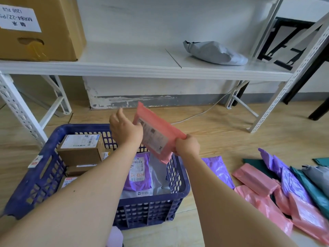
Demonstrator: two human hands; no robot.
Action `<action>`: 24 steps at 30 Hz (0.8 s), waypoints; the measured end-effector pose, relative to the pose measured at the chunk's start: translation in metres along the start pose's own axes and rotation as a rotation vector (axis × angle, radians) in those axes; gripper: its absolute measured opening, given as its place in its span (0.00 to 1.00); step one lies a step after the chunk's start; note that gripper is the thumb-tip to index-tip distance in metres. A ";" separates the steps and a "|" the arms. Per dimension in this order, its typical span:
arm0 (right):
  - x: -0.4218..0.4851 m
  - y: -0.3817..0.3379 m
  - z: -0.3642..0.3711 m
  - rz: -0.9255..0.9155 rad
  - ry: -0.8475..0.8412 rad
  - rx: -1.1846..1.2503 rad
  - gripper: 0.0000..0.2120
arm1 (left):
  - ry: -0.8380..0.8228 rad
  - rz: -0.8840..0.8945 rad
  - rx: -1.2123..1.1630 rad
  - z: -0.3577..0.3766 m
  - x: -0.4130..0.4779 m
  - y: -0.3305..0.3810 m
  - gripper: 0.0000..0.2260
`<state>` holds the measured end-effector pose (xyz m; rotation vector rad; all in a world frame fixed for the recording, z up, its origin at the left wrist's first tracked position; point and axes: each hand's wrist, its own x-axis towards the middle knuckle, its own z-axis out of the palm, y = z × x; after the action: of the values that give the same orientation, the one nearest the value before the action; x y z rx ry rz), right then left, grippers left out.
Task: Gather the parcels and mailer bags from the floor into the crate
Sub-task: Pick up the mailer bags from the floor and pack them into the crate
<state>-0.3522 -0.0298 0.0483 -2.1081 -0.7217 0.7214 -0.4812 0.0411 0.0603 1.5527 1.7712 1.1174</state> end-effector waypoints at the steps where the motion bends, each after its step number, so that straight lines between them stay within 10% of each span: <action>1: 0.003 0.001 0.001 0.014 -0.005 0.055 0.17 | -0.047 -0.132 -0.073 -0.001 0.002 -0.002 0.33; 6: 0.008 0.004 -0.002 0.052 -0.090 0.296 0.09 | -0.360 -0.620 -0.414 0.001 0.007 -0.014 0.32; 17: -0.005 -0.003 0.003 0.047 -0.357 0.467 0.04 | -0.633 -0.697 -0.471 0.015 0.005 -0.023 0.18; 24: 0.005 0.011 0.015 -0.058 -0.193 -0.052 0.03 | -0.615 -0.623 -0.366 0.020 0.022 -0.041 0.15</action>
<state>-0.3559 -0.0250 0.0299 -2.0737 -0.9108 0.8913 -0.4907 0.0670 0.0179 0.8851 1.3697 0.5303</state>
